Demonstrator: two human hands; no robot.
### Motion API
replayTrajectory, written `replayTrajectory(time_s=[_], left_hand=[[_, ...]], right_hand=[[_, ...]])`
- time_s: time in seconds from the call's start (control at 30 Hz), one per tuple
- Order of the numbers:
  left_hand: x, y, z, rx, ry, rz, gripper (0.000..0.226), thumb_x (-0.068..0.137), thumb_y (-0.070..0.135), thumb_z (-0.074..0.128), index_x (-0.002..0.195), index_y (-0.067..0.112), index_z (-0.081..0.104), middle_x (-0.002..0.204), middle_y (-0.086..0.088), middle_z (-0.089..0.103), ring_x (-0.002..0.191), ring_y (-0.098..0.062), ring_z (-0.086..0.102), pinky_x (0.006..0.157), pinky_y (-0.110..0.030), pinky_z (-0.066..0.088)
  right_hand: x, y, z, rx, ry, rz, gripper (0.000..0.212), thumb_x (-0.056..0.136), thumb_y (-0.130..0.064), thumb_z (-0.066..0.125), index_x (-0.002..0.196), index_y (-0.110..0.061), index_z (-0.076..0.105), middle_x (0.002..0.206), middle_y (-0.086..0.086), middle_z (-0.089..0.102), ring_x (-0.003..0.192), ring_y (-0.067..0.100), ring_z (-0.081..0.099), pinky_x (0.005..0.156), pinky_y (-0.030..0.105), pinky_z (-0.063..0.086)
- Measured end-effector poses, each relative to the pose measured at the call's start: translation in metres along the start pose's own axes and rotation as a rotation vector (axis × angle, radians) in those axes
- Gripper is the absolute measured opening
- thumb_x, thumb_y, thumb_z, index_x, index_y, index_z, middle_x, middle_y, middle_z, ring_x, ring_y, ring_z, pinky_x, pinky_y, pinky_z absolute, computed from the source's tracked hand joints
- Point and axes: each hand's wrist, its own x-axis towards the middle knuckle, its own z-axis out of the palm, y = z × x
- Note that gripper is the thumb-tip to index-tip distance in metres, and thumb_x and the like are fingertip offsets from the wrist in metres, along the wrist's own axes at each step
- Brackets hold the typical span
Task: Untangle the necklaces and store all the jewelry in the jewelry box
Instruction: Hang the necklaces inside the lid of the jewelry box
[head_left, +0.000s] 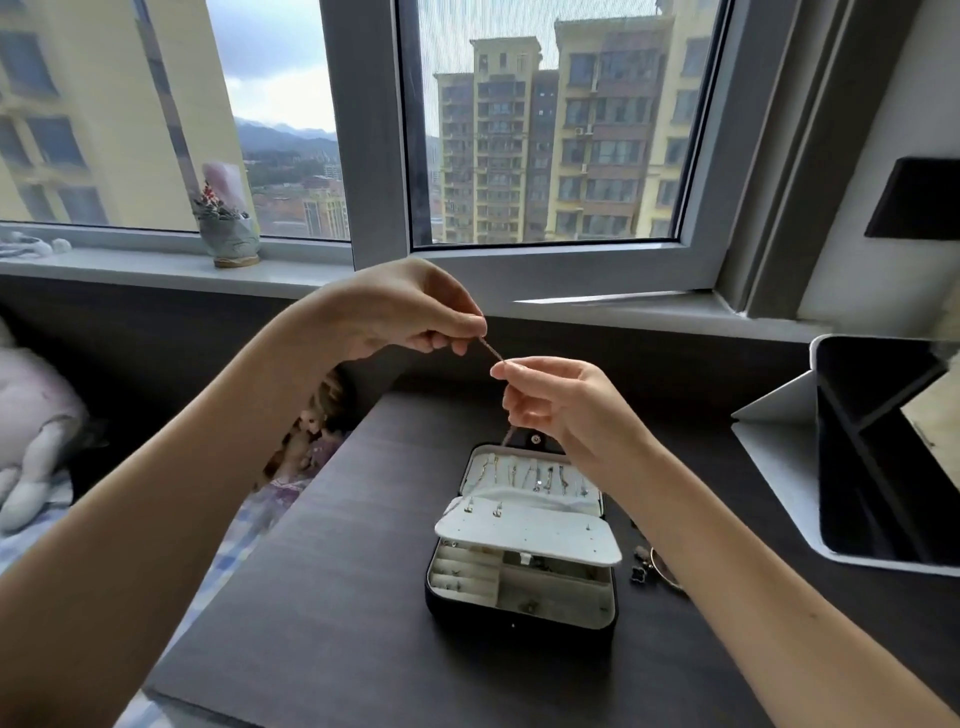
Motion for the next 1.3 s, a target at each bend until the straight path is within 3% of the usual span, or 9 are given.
replayTrajectory(time_s=[0.2, 0.37, 0.57, 0.73, 0.83, 0.93, 1.07, 1.2, 1.3], left_hand=[[-0.010, -0.003, -0.006, 0.166, -0.171, 0.118, 0.010, 0.083, 0.019, 0.069, 0.089, 0.011, 0.072, 0.076, -0.002, 0.074, 0.067, -0.008, 0.059, 0.063, -0.017, 0.047], [-0.015, 0.001, -0.011, 0.047, -0.165, 0.184, 0.028, 0.071, 0.030, 0.068, 0.086, 0.007, 0.070, 0.066, -0.001, 0.066, 0.058, -0.009, 0.049, 0.055, -0.014, 0.042], [-0.010, 0.001, -0.005, -0.144, -0.071, 0.114, 0.027, 0.069, 0.030, 0.067, 0.078, 0.004, 0.067, 0.058, -0.003, 0.050, 0.053, -0.009, 0.043, 0.054, -0.016, 0.040], [-0.005, 0.008, 0.013, 0.036, -0.075, 0.153, 0.038, 0.083, 0.030, 0.068, 0.071, -0.006, 0.062, 0.051, -0.001, 0.046, 0.049, -0.012, 0.038, 0.050, -0.017, 0.035], [-0.003, 0.018, 0.021, 0.137, -0.079, 0.189, 0.045, 0.087, 0.034, 0.064, 0.076, -0.010, 0.062, 0.050, 0.001, 0.045, 0.051, -0.013, 0.036, 0.051, -0.020, 0.032], [0.002, 0.027, 0.021, 0.206, -0.037, 0.215, 0.042, 0.088, 0.038, 0.061, 0.072, 0.000, 0.061, 0.052, 0.004, 0.046, 0.054, -0.013, 0.038, 0.056, -0.026, 0.033], [0.007, 0.035, 0.017, 0.273, 0.021, 0.248, 0.042, 0.089, 0.041, 0.059, 0.075, 0.002, 0.061, 0.058, 0.001, 0.048, 0.057, -0.013, 0.042, 0.060, -0.028, 0.035], [0.014, 0.041, 0.014, 0.269, 0.080, 0.256, 0.042, 0.088, 0.046, 0.058, 0.078, 0.005, 0.066, 0.062, 0.002, 0.052, 0.061, -0.011, 0.045, 0.062, -0.028, 0.037], [0.018, 0.044, 0.013, 0.341, 0.096, 0.247, 0.044, 0.088, 0.048, 0.056, 0.072, 0.009, 0.065, 0.058, 0.003, 0.050, 0.058, -0.010, 0.044, 0.058, -0.027, 0.035]], right_hand=[[-0.004, -0.020, -0.012, 0.169, -0.037, 0.008, 0.012, 0.075, -0.016, 0.066, 0.083, -0.007, 0.068, 0.055, 0.000, 0.050, 0.050, 0.011, 0.043, 0.055, 0.023, 0.041], [-0.007, -0.035, -0.017, 0.039, -0.040, -0.003, 0.012, 0.080, -0.010, 0.066, 0.088, -0.001, 0.067, 0.055, 0.002, 0.047, 0.046, 0.010, 0.035, 0.041, 0.018, 0.028], [-0.019, -0.033, -0.032, -0.255, -0.016, -0.003, 0.013, 0.084, -0.012, 0.067, 0.091, -0.001, 0.072, 0.064, 0.009, 0.064, 0.052, 0.017, 0.053, 0.045, 0.021, 0.043], [-0.020, -0.027, -0.022, -0.491, -0.020, -0.095, 0.020, 0.085, -0.027, 0.066, 0.099, -0.014, 0.070, 0.085, 0.006, 0.074, 0.079, 0.018, 0.071, 0.072, 0.023, 0.055], [-0.015, -0.030, -0.012, -0.420, 0.000, -0.151, 0.026, 0.085, -0.030, 0.065, 0.102, -0.010, 0.069, 0.091, 0.006, 0.074, 0.085, 0.018, 0.071, 0.084, 0.029, 0.054], [-0.010, -0.034, -0.009, -0.277, 0.033, -0.158, 0.019, 0.086, -0.022, 0.066, 0.094, -0.005, 0.070, 0.090, 0.011, 0.074, 0.088, 0.022, 0.071, 0.089, 0.036, 0.054], [-0.007, -0.037, -0.005, -0.098, 0.040, -0.142, 0.005, 0.087, -0.012, 0.063, 0.086, -0.009, 0.067, 0.082, 0.013, 0.072, 0.086, 0.030, 0.070, 0.088, 0.040, 0.055], [-0.004, -0.041, -0.003, 0.063, 0.000, -0.152, 0.009, 0.091, -0.010, 0.056, 0.086, -0.012, 0.064, 0.079, 0.009, 0.071, 0.080, 0.028, 0.070, 0.088, 0.042, 0.054], [-0.001, -0.043, -0.003, 0.110, -0.020, -0.133, 0.010, 0.091, -0.010, 0.054, 0.087, -0.011, 0.063, 0.074, 0.007, 0.069, 0.066, 0.020, 0.067, 0.074, 0.037, 0.057]])
